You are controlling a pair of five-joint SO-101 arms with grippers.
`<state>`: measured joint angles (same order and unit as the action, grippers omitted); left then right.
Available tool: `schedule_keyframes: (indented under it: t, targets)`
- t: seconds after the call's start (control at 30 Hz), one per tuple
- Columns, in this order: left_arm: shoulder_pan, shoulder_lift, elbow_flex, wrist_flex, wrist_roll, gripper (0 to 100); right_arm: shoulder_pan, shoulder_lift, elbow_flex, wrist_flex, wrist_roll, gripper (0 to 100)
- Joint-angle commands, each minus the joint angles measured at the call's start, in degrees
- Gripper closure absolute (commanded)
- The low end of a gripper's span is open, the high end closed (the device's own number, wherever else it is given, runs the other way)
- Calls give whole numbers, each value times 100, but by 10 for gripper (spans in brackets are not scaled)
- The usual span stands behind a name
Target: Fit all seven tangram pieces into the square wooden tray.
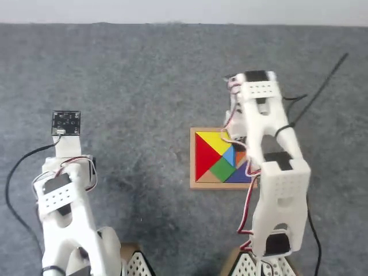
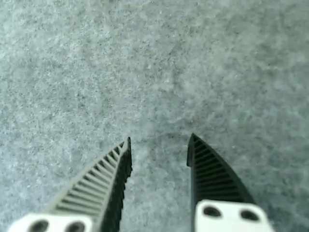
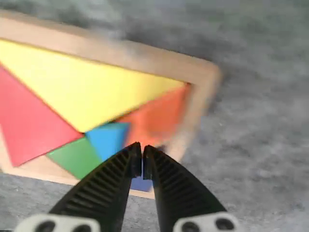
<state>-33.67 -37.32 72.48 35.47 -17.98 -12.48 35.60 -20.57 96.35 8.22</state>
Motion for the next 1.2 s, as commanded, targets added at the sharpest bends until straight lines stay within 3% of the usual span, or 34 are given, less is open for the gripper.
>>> schedule_keyframes:
  t: [0.0,0.13,0.27,0.4,0.53,0.73,0.93,1.17]
  targets:
    - [44,53,-119,-123,-70,823,-356,-84,-9,-13,79,991]
    - [44,53,-119,-123,-70,823,-382,-101,-9,-4,79,991]
    - [44,53,-119,-123,-70,823,40,-259,-53,101,123,991]
    - [44,53,-119,-123,-70,823,884,-1130,-44,400,123,991]
    - [44,53,-110,-123,-70,823,2255,-1912,44,400,132,991]
    - [255,9,-48,-123,-79,823,3670,-2413,993,154,1899,991]
    - [598,0,4,-114,-79,823,3837,-3495,3305,-1279,2198,991]
    - [1081,-1257,875,-123,-501,824,3371,-5877,6892,-4444,2215,990]
